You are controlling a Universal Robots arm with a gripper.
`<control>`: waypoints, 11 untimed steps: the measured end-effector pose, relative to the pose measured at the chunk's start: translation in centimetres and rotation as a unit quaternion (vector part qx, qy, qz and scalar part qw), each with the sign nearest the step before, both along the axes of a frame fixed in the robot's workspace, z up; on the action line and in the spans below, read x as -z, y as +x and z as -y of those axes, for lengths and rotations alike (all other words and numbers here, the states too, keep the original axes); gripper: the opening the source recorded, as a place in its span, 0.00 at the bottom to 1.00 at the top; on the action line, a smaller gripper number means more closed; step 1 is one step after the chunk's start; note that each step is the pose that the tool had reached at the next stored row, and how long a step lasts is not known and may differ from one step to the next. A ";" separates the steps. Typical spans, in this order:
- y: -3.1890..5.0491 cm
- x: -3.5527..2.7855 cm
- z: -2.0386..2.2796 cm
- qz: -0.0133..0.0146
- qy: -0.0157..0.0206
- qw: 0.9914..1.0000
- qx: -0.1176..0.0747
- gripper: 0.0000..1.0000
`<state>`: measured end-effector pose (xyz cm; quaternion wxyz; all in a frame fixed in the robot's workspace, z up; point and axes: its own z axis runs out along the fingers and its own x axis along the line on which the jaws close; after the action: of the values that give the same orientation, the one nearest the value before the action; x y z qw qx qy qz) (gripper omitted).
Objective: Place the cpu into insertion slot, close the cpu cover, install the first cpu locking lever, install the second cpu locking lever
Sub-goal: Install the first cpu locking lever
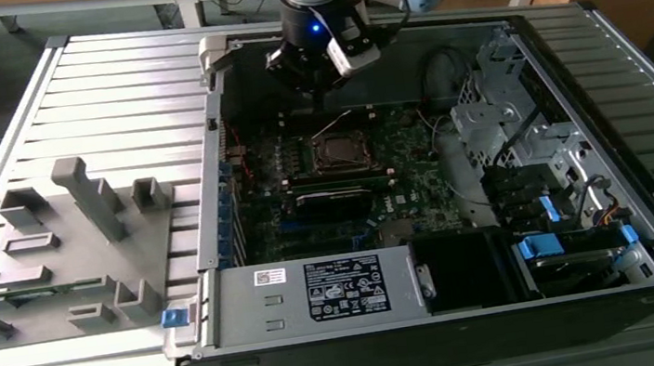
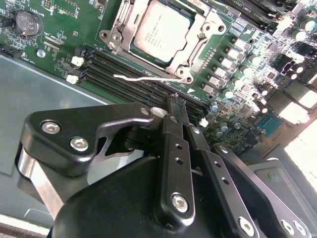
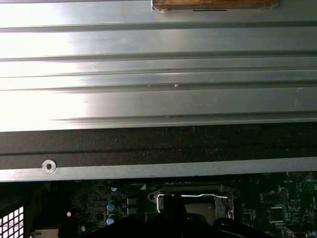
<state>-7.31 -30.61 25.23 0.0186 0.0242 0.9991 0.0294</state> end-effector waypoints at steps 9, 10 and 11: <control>0.08 0.02 0.00 0.000 0.000 1.000 0.000 0.10; 0.08 0.01 0.00 0.000 0.000 1.000 0.000 0.10; 0.08 0.02 0.00 0.000 0.000 1.000 0.000 0.10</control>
<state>-7.23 -30.61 25.21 0.0187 0.0242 0.9991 0.0294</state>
